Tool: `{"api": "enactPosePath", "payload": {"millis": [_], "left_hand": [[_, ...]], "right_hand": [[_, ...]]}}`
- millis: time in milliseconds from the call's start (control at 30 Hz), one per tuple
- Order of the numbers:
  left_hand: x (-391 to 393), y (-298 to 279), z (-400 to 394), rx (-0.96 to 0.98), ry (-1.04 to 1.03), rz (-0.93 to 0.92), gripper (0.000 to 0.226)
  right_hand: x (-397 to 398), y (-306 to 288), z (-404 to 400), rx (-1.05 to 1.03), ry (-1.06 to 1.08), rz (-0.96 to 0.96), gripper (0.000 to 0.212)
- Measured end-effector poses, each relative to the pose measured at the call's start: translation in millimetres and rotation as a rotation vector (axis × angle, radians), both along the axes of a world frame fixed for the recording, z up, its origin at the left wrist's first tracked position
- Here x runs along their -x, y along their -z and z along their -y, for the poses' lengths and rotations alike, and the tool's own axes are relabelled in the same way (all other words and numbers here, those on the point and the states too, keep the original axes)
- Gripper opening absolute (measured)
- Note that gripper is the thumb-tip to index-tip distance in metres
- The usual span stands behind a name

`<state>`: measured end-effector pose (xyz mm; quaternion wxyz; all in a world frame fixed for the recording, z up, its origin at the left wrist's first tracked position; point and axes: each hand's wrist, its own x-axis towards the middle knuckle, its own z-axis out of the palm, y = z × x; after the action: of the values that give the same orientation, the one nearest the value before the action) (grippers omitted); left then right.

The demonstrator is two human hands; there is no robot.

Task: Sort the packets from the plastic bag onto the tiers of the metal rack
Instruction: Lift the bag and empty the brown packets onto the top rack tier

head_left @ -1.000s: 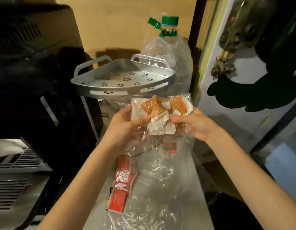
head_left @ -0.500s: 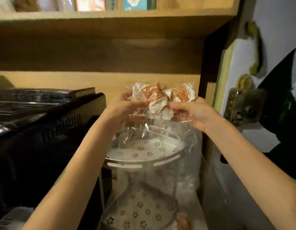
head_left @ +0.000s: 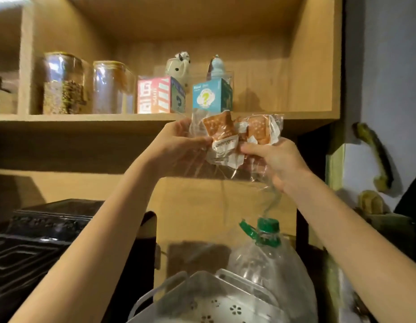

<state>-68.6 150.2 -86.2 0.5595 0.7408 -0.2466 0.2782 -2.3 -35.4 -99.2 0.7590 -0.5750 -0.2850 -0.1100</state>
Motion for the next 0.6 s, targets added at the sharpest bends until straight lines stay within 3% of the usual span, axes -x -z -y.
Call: {"api": "enactPosePath", "payload": {"millis": [100, 267, 600], "left_hand": [[-2.9, -13.9, -7.6, -0.023, 0.028, 0.057, 0.033], [-11.5, -9.9, -18.4, 0.008, 0.003, 0.111, 0.041], [-40.7, 88.4, -28.3, 0.044, -0.059, -0.087, 0.032]], "right_hand": [[-9.1, -9.3, -7.1, -0.056, -0.02, 0.104, 0.027], [-22.1, -1.0, -23.6, -0.11, 0.005, 0.205, 0.028], [-49.7, 105.3, -34.3, -0.019, -0.025, -0.006, 0.024]]}}
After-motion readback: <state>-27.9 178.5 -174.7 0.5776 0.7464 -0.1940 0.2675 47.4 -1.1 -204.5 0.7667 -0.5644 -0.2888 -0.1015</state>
